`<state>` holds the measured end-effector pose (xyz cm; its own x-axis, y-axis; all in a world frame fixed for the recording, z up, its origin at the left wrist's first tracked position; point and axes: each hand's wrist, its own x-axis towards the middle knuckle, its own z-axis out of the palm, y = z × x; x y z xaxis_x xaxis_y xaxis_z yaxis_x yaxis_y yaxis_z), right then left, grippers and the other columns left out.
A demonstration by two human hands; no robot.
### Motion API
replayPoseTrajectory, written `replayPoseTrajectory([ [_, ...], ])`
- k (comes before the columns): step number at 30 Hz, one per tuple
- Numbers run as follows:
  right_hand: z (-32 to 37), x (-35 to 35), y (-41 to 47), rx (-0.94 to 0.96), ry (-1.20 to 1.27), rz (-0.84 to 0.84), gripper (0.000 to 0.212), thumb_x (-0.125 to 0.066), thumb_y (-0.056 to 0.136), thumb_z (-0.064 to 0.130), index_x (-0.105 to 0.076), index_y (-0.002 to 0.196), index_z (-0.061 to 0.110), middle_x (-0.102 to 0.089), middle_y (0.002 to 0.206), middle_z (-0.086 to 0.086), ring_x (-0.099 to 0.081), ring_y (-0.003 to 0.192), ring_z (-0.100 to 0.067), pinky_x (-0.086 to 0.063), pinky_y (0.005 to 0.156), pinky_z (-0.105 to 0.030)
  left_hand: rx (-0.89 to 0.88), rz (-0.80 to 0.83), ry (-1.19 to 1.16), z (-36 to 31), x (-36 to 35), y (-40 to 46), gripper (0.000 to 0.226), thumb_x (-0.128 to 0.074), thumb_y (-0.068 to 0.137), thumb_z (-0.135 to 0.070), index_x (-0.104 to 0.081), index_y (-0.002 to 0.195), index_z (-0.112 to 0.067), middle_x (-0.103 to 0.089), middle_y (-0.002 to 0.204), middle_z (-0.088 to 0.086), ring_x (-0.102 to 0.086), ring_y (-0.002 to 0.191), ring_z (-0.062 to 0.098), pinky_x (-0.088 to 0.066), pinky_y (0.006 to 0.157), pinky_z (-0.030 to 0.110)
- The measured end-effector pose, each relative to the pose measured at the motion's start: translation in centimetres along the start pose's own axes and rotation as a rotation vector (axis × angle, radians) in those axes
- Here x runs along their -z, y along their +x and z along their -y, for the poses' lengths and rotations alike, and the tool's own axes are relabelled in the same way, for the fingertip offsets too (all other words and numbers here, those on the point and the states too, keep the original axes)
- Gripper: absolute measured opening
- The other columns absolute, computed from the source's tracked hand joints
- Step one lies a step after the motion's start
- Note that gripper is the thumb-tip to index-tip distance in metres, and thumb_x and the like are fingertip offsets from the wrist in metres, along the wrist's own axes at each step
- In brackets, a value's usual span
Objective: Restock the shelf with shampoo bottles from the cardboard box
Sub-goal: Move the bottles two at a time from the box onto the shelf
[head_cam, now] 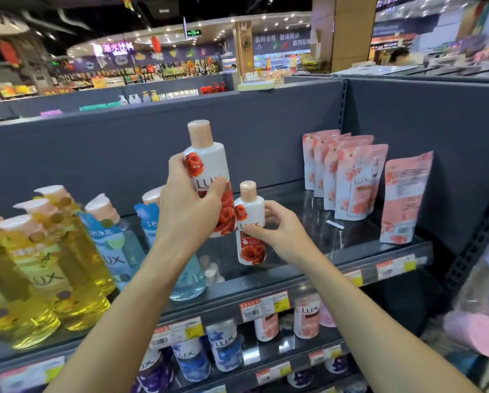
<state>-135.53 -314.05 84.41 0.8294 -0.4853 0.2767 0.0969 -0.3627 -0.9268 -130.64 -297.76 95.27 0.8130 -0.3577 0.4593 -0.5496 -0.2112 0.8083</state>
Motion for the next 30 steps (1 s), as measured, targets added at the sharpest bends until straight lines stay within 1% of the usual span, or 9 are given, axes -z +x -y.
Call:
replayPoseTrajectory([
  [4,0.2,-1.1,2.4,0.016,0.010,0.000,0.044,-0.076,0.084,0.028,-0.060,0.124,0.025,-0.069,0.109,0.008,-0.064,0.100,-0.005,-0.052,0.083,-0.023,-0.004,-0.001,-0.015,0.0,0.9,-0.4,0.034,-0.064,0.089,-0.021,-0.046,0.118,-0.025,-0.060,0.093,-0.016,-0.057,0.076,-0.019,-0.042,0.065,0.013],
  [8,-0.6,-2.5,4.6,-0.010,-0.006,-0.007,0.046,-0.077,0.083,0.028,-0.058,0.125,0.023,-0.069,0.112,0.005,-0.064,0.103,-0.009,-0.054,0.092,-0.036,-0.006,0.007,-0.008,0.2,1.5,-0.7,0.034,-0.065,0.090,-0.023,-0.045,0.116,-0.029,-0.058,0.094,-0.020,-0.053,0.077,-0.026,-0.040,0.066,0.011],
  [12,-2.9,-3.7,4.8,-0.077,-0.032,-0.003,0.049,-0.075,0.084,0.030,-0.055,0.129,0.024,-0.066,0.121,0.003,-0.062,0.112,-0.014,-0.052,0.099,-0.046,-0.002,0.002,-0.008,0.7,2.1,-0.8,0.034,-0.066,0.089,-0.022,-0.045,0.116,-0.029,-0.059,0.094,-0.020,-0.057,0.081,-0.019,-0.043,0.068,0.013],
  [15,-3.6,-4.0,4.7,-0.091,-0.026,-0.016,0.053,-0.073,0.086,0.029,-0.051,0.134,0.027,-0.063,0.128,0.004,-0.059,0.117,-0.014,-0.050,0.101,-0.046,-0.003,0.012,-0.017,1.1,2.3,-1.0,0.037,-0.066,0.089,-0.022,-0.045,0.118,-0.029,-0.060,0.098,-0.019,-0.060,0.089,-0.008,-0.047,0.073,0.017],
  [19,-3.4,-4.0,4.8,-0.104,-0.032,0.011,0.053,-0.070,0.089,0.025,-0.049,0.138,0.027,-0.062,0.131,0.004,-0.056,0.120,-0.015,-0.048,0.103,-0.047,-0.002,0.050,-0.030,1.6,2.3,-1.3,0.037,-0.067,0.089,-0.020,-0.045,0.117,-0.030,-0.061,0.099,-0.017,-0.061,0.089,-0.009,-0.047,0.071,0.014],
  [21,-3.3,-3.8,4.8,-0.108,-0.060,0.038,0.056,-0.069,0.090,0.026,-0.045,0.140,0.029,-0.061,0.131,0.004,-0.056,0.120,-0.014,-0.047,0.104,-0.048,0.004,0.077,-0.041,1.8,2.1,-1.3,0.036,-0.066,0.089,-0.020,-0.044,0.114,-0.032,-0.061,0.098,-0.018,-0.060,0.086,-0.014,-0.047,0.065,0.008],
  [23,-3.4,-3.4,4.5,-0.139,-0.105,0.065,0.071,-0.072,0.087,0.032,-0.035,0.148,0.030,-0.056,0.138,0.004,-0.052,0.127,-0.016,-0.044,0.108,-0.048,0.005,0.100,-0.048,2.0,1.8,-1.4,0.036,-0.066,0.089,-0.020,-0.043,0.114,-0.032,-0.061,0.097,-0.018,-0.060,0.084,-0.016,-0.047,0.061,0.003],
  [26,-3.7,-1.5,2.8,-0.191,-0.256,0.087,0.095,-0.073,0.080,0.052,-0.020,0.155,0.029,-0.040,0.153,0.007,-0.037,0.141,-0.016,-0.033,0.112,-0.043,0.009,0.128,-0.067,2.1,1.2,-1.5,0.036,-0.066,0.089,-0.018,-0.044,0.116,-0.031,-0.062,0.102,-0.015,-0.062,0.089,-0.007,-0.049,0.064,0.007],
  [30,-4.7,1.6,-1.1,-0.133,-0.595,0.183,0.097,-0.058,0.076,0.075,-0.025,0.153,0.027,-0.032,0.157,0.009,-0.034,0.141,-0.012,-0.033,0.113,-0.037,0.006,0.153,-0.066,2.6,0.2,-1.7,0.038,-0.066,0.089,-0.020,-0.044,0.118,-0.031,-0.061,0.098,-0.021,-0.060,0.088,-0.015,-0.048,0.072,0.013],
])
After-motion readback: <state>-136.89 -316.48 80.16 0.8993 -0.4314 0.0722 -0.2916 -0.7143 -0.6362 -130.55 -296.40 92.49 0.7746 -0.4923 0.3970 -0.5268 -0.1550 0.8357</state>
